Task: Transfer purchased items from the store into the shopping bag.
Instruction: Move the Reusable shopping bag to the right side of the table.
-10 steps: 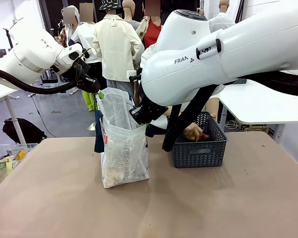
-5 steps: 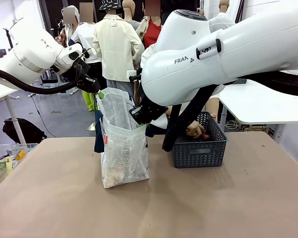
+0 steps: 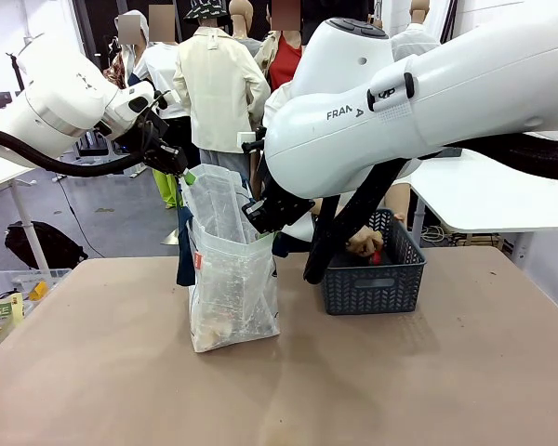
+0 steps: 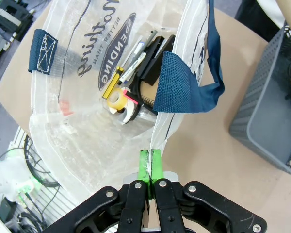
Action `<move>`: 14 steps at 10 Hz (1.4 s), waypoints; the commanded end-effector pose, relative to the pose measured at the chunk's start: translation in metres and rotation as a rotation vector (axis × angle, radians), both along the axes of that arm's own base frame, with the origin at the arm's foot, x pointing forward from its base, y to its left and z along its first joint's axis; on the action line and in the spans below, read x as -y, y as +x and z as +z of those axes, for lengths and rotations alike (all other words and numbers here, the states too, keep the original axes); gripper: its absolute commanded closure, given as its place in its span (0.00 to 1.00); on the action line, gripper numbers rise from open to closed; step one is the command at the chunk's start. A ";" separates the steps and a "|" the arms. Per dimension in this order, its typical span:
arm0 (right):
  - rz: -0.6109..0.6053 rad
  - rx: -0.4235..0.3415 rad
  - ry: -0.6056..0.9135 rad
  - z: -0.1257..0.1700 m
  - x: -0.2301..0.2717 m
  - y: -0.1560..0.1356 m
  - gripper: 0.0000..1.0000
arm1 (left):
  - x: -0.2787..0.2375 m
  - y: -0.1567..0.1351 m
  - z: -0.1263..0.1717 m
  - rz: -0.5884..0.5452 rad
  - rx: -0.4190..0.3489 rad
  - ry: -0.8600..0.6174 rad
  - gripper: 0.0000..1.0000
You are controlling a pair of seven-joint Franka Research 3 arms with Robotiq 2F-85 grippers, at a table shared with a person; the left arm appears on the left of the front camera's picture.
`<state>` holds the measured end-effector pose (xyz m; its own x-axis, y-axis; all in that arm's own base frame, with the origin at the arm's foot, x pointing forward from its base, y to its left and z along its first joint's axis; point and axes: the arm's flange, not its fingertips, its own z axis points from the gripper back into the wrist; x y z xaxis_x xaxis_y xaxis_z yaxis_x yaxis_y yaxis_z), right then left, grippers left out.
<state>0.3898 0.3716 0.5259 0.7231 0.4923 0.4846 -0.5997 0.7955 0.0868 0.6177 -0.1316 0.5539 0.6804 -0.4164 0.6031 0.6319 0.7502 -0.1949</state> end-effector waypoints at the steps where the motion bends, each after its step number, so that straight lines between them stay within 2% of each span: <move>1: 0.008 0.007 -0.004 0.001 0.001 0.000 1.00 | -0.002 0.000 0.001 0.003 0.002 -0.002 1.00; 14: 0.008 0.007 -0.004 0.001 0.001 0.000 1.00 | -0.002 0.000 0.001 0.003 0.002 -0.002 1.00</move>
